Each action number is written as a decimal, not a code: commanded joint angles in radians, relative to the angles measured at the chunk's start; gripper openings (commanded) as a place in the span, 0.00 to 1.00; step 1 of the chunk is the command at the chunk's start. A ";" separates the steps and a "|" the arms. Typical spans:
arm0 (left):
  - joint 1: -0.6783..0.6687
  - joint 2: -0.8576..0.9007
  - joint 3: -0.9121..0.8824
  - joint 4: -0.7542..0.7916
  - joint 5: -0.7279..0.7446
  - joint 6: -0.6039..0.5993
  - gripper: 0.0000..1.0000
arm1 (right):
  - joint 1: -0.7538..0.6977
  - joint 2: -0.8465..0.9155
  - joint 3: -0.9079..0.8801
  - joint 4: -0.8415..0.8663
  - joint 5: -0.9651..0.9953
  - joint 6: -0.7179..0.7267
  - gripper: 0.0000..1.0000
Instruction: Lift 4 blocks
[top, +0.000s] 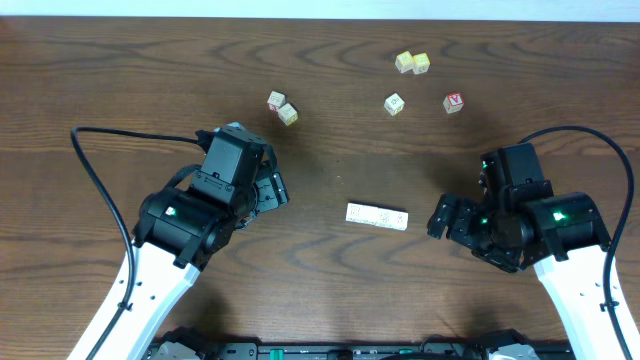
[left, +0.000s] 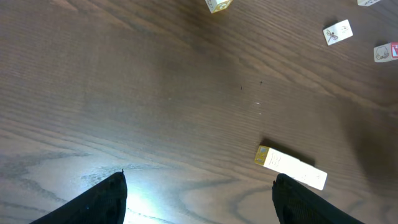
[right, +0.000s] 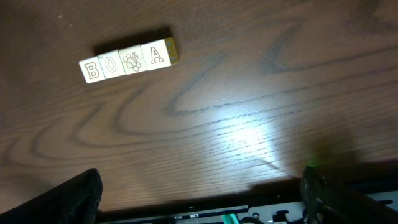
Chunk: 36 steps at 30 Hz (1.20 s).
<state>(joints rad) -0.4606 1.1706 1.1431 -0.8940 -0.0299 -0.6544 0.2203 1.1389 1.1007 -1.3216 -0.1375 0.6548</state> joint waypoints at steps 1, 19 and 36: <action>0.004 0.000 0.011 -0.003 -0.016 0.005 0.75 | 0.010 0.000 -0.004 -0.002 0.058 -0.006 0.99; 0.004 0.000 0.011 -0.003 -0.016 0.005 0.75 | 0.005 -0.587 -0.467 0.685 -0.031 -0.374 0.99; 0.004 0.000 0.011 -0.003 -0.016 0.005 0.76 | -0.144 -1.095 -0.972 1.182 -0.017 -0.487 0.99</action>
<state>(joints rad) -0.4599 1.1706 1.1435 -0.8936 -0.0307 -0.6544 0.0933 0.0776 0.1814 -0.1837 -0.1604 0.2077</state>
